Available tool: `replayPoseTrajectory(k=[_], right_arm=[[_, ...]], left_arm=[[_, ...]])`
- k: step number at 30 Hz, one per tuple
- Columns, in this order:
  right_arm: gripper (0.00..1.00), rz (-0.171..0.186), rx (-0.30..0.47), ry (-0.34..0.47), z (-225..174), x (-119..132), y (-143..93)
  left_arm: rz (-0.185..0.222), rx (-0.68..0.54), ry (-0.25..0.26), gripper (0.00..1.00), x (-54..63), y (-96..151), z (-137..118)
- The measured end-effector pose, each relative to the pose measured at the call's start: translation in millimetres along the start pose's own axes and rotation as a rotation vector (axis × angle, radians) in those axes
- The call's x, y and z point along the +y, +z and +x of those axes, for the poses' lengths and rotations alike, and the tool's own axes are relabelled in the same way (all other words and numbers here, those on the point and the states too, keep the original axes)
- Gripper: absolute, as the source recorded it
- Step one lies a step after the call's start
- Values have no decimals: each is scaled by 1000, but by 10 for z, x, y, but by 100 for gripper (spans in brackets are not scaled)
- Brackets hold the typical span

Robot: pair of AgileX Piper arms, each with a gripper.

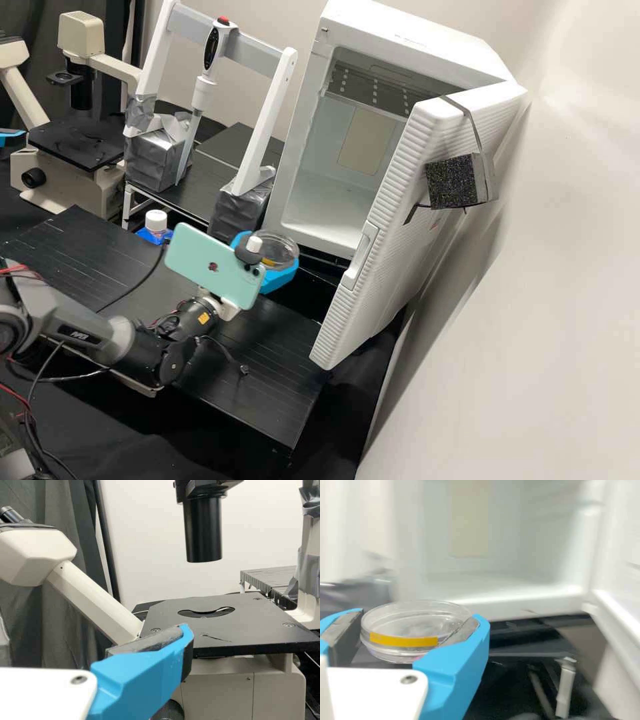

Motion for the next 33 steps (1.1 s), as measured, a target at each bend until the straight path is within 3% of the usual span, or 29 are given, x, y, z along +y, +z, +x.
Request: replayPoseTrajectory(k=[3,10,20,24,33], right_arm=[[0,-17,86,-56,-57,-164,-218],[0,-9,274,-182,-112,-454,-644],[0,-14,390,-377,-81,-817,-1056],[0,-45,438,-403,0,-921,-1248],[0,-67,502,-450,374,-1156,-1696]], left_arm=[[0,0,0,100,0,0,0],[0,0,0,100,0,0,0],[0,0,0,100,0,0,0],[0,0,0,100,0,0,0],[0,0,0,100,0,0,0]])
